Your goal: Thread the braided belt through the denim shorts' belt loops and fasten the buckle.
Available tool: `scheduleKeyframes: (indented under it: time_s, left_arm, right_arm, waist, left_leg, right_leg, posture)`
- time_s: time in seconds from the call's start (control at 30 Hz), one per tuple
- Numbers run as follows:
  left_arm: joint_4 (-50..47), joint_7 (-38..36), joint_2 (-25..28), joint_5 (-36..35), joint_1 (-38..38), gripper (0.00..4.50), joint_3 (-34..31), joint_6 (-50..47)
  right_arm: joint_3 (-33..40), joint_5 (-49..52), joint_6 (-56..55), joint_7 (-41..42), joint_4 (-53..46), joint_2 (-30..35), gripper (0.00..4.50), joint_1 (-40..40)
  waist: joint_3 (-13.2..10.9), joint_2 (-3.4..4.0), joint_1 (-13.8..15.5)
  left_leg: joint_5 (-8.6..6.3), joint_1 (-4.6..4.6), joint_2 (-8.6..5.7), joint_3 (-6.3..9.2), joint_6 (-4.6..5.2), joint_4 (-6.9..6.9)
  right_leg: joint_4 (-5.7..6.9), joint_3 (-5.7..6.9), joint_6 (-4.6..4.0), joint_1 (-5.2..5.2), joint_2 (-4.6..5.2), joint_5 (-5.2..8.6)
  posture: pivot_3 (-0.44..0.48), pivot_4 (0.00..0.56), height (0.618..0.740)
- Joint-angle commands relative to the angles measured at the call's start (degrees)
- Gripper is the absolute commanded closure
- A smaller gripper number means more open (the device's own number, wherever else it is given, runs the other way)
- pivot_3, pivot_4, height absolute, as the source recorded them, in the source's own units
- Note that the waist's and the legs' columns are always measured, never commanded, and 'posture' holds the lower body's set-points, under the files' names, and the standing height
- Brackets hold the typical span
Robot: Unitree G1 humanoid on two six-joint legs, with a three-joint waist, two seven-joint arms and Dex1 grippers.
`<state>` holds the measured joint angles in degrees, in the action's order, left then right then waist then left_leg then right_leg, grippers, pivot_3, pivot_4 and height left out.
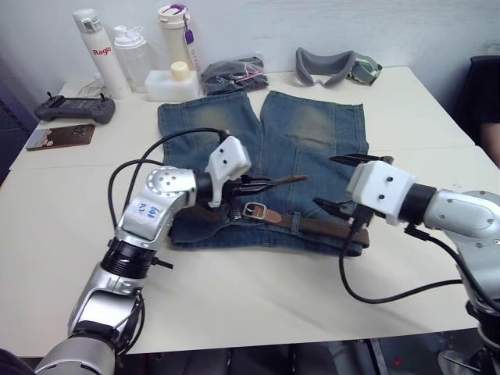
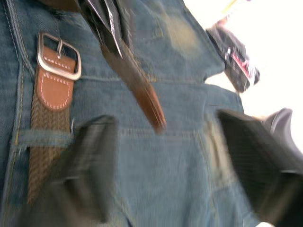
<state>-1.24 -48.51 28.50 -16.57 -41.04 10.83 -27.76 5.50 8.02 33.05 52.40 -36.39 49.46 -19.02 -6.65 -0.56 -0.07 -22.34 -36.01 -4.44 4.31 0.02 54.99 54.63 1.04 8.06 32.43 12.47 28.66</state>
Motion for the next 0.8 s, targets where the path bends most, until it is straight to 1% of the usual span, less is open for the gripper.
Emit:
scheduleKeyframes:
  time_s: [0.03,0.13,0.27,0.37,0.47,0.6,0.8]
  left_arm:
    - [-0.1,-2.1,4.0,-0.9,1.3,4.50,-4.2,-0.8]
    - [-0.3,-4.0,7.7,-0.6,3.4,4.50,-5.1,-0.8]
    - [-1.1,-4.1,8.6,-0.6,5.0,4.50,-5.6,-1.4]
    - [-2.1,-3.8,8.6,-0.6,5.9,4.50,-5.6,-1.8]
    - [-3.0,-3.6,8.9,-0.4,6.9,4.50,-5.6,-2.2]
    - [-4.2,-3.3,9.5,-1.1,8.1,4.50,-6.4,-4.0]
    - [-6.3,-3.2,10.6,-2.5,10.1,4.50,-8.3,-7.6]
  right_arm:
    - [0.2,3.7,3.7,1.7,-3.8,1.9,0.04,2.7]
    - [-5.7,1.1,2.0,-1.0,-4.6,0.8,0.04,3.6]
    - [-11.8,-1.8,0.0,-4.9,-3.1,-2.7,0.04,2.8]
    - [-14.8,-3.9,-1.6,-7.4,-1.3,-5.1,0.04,2.7]
    - [-17.1,-5.9,-2.8,-9.4,0.3,-7.2,0.04,2.1]
    - [-20.4,-10.4,-5.0,-12.5,5.2,-9.8,0.04,0.1]
    - [-22.4,-12.2,-5.6,-14.2,7.3,-13.2,0.04,-0.4]
  waist:
    - [0.0,0.01,0.0]
    - [0.0,0.02,-0.2]
    - [0.0,0.02,-0.1]
    - [0.0,0.00,0.2]
    - [0.0,-0.02,0.1]
    - [0.0,-0.03,-0.2]
    - [0.1,-0.07,-0.2]
  left_leg:
    - [0.00,0.00,0.00,0.00,0.00,0.00]
    - [0.01,0.06,0.01,0.01,-0.02,-0.05]
    - [0.02,0.11,0.01,0.00,-0.04,-0.08]
    - [0.02,0.10,-0.04,0.02,-0.03,-0.06]
    - [0.02,0.11,-0.09,0.04,-0.03,-0.05]
    - [0.02,0.14,-0.08,0.04,-0.04,-0.06]
    - [0.05,0.20,-0.08,0.04,-0.08,-0.06]
  right_leg:
    - [0.00,-0.01,0.00,0.01,0.01,0.00]
    - [-0.02,-0.03,0.00,0.00,0.01,0.00]
    - [-0.02,-0.06,0.00,-0.01,0.03,0.00]
    - [-0.02,-0.06,-0.01,-0.03,0.06,0.00]
    - [-0.02,-0.07,0.00,-0.05,0.06,0.00]
    - [0.05,-0.08,0.00,-0.03,0.05,0.00]
    - [0.25,-0.09,0.00,0.03,0.05,0.00]
  posture:
    - [0.000,0.150,0.627]
    - [0.000,0.150,0.627]
    - [0.000,0.150,0.627]
    - [0.000,0.150,0.627]
    - [0.000,0.150,0.627]
    - [0.000,0.150,0.627]
    - [0.000,0.150,0.627]
